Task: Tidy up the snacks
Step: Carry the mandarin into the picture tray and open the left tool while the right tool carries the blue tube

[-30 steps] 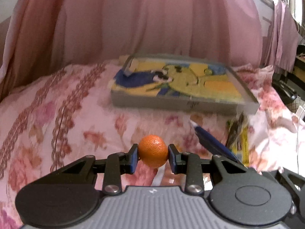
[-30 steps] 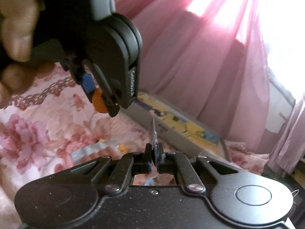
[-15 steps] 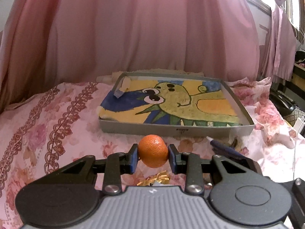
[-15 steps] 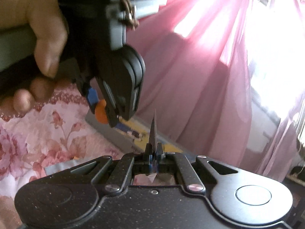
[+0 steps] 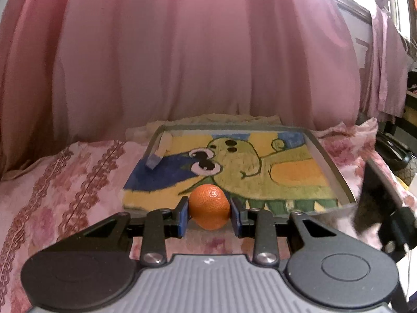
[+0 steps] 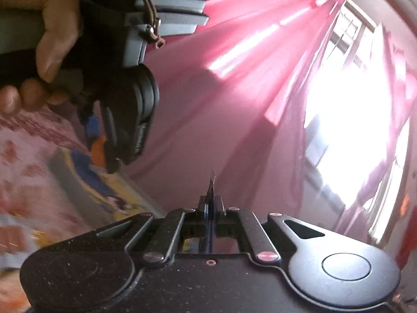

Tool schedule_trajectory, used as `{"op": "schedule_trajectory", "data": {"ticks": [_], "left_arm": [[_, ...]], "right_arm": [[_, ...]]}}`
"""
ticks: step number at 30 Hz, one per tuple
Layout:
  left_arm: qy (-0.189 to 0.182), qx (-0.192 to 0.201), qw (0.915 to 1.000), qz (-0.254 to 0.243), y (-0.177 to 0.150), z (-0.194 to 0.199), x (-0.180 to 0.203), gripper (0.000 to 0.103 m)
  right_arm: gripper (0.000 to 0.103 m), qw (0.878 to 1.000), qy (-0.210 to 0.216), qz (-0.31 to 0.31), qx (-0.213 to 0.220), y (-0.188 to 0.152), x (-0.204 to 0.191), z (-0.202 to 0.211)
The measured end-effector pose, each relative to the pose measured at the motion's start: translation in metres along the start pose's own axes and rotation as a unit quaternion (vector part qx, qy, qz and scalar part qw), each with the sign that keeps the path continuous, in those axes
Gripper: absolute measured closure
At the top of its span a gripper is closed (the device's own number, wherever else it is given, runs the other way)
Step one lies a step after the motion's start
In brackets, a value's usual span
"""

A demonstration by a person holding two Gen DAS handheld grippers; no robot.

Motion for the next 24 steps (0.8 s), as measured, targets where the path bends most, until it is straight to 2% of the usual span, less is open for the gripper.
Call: {"op": "schedule_trajectory", "data": {"ticks": [4, 11, 15, 24], "left_arm": [[0.007, -0.008, 0.9997, 0.021, 0.010, -0.023, 0.007, 0.067], [0.012, -0.023, 0.9986, 0.046, 0.009, -0.044, 0.013, 0.067], [0.005, -0.030, 0.9978, 0.059, 0.006, -0.053, 0.015, 0.067], [-0.001, -0.030, 0.9976, 0.063, 0.012, -0.079, 0.007, 0.067]], "right_arm": [[0.101, 1.000, -0.012, 0.017, 0.022, -0.007, 0.007, -0.008], [0.101, 1.000, -0.001, 0.002, 0.014, -0.010, 0.014, -0.007], [0.101, 1.000, 0.000, 0.022, 0.022, -0.008, 0.019, -0.016], [0.101, 0.994, 0.034, 0.087, 0.062, -0.002, 0.016, -0.078]]}}
Point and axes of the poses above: each gripper's, at about its wrist camera, not at the fingertips, and z roughly against the way its jaws point, x to its right, y to its top, the point moved 7 cm from there along -z, roughly the way its jaws point, and after that the axes turned 5 degrees about x, right-handed, at the moved point
